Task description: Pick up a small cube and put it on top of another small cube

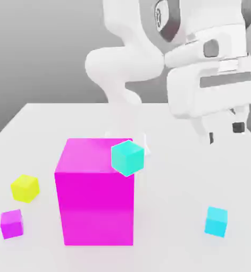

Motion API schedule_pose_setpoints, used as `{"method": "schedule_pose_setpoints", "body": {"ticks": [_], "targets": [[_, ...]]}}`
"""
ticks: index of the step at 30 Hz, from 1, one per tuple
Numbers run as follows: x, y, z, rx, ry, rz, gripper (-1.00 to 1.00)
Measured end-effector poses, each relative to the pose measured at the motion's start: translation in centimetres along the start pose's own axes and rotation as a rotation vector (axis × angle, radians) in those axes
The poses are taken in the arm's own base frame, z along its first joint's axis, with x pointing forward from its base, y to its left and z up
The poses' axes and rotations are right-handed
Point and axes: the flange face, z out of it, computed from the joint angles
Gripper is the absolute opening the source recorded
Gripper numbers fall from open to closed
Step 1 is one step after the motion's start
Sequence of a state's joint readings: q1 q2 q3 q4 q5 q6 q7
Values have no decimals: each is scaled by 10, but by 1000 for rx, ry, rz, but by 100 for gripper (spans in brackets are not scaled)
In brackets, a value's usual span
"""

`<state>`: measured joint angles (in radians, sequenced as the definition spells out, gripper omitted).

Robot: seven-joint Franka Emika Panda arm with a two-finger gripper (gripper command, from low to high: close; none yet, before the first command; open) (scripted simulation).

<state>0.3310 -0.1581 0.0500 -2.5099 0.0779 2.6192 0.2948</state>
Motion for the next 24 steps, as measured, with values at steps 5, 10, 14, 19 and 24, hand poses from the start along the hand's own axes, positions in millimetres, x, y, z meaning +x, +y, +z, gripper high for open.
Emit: {"method": "schedule_pose_setpoints", "body": {"ticks": [5,10,14,19,24], "targets": [[-61,-36,93,-34,-149,-248,0],[-112,-36,166,-70,-255,-402,0],[-126,-31,211,-71,-262,-412,0],[-128,-29,217,-72,-263,-412,-100],[-123,-32,200,-73,-263,-413,-100]]}}
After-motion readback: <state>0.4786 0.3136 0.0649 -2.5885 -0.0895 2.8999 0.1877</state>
